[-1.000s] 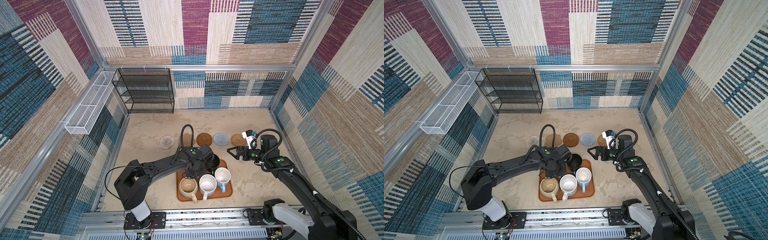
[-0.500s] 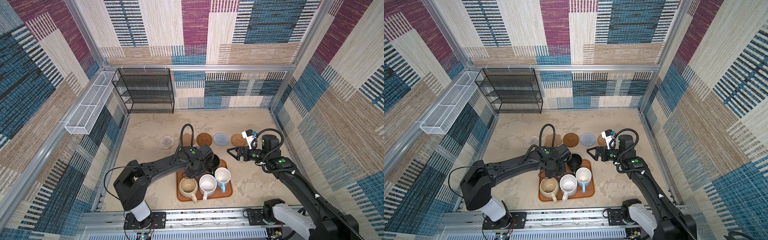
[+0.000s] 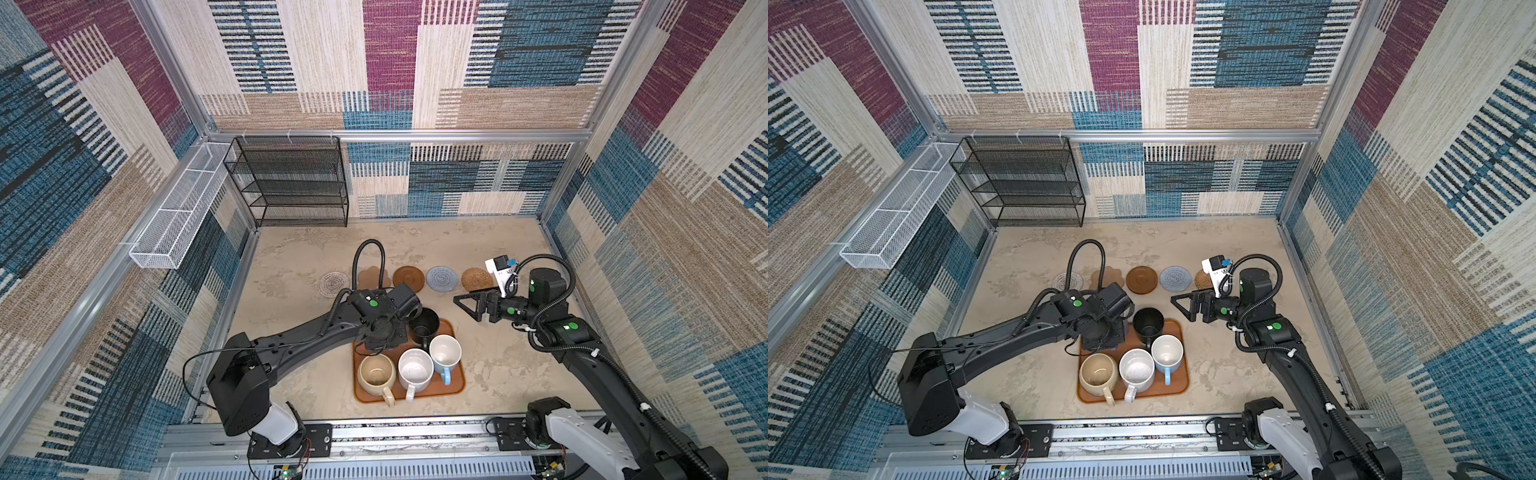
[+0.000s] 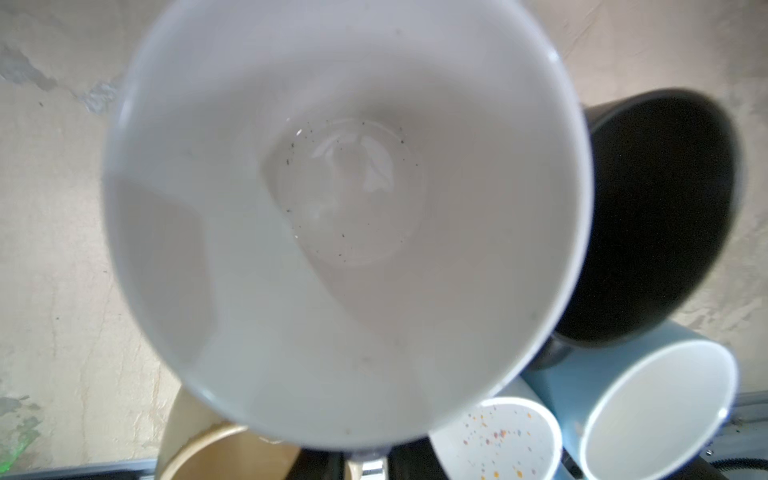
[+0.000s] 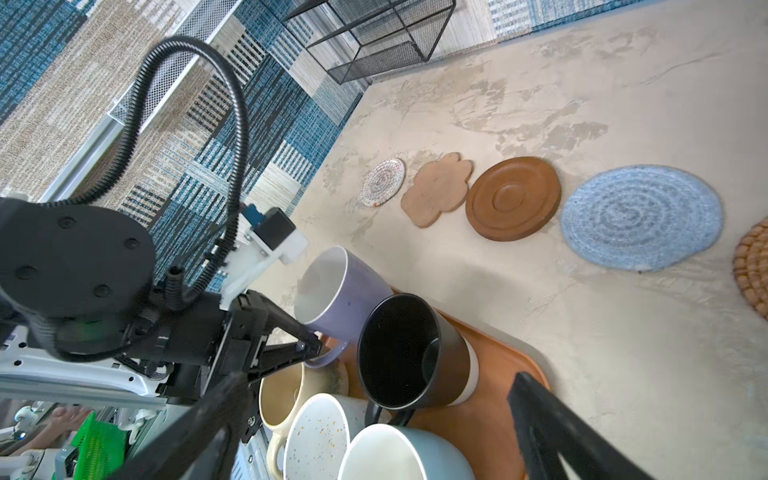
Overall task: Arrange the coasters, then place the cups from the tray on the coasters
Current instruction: 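Close the left gripper on the lavender mug rim and lift it off the tray, then carry the lavender mug with the left gripper onto the colourful beaded coaster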
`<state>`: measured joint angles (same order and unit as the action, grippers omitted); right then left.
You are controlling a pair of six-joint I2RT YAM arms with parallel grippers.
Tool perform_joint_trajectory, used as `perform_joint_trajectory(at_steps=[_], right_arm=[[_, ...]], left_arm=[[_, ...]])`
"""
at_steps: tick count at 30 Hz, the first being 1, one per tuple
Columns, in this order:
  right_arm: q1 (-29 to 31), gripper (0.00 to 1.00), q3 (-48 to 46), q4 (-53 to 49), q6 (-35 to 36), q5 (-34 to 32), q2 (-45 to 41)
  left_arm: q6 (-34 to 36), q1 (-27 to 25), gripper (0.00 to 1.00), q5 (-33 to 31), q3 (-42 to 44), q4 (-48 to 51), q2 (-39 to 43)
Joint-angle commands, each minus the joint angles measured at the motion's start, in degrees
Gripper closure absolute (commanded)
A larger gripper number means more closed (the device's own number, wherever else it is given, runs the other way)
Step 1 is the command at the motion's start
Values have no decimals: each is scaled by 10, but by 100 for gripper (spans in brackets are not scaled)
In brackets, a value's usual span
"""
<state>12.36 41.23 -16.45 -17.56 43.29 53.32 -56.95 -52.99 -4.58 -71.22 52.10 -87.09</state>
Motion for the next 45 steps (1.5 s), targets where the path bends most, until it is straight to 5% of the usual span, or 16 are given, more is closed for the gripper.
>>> perform_joint_trajectory(at_steps=[1, 8, 21, 34, 45], right_arm=[[25, 0, 17, 18, -5, -21, 8], [123, 0, 72, 46, -34, -95, 55], [253, 0, 204, 77, -37, -195, 222], [274, 3, 316, 121, -63, -192, 392], [274, 0, 391, 110, -77, -198, 496]], left_arm=[[56, 2, 100, -42, -20, -1, 19], [150, 42, 100, -27, -47, -2, 53], [304, 196, 100, 32, -62, 41, 97], [407, 354, 100, 19, -106, 41, -9], [431, 406, 100, 43, -145, -21, -112]])
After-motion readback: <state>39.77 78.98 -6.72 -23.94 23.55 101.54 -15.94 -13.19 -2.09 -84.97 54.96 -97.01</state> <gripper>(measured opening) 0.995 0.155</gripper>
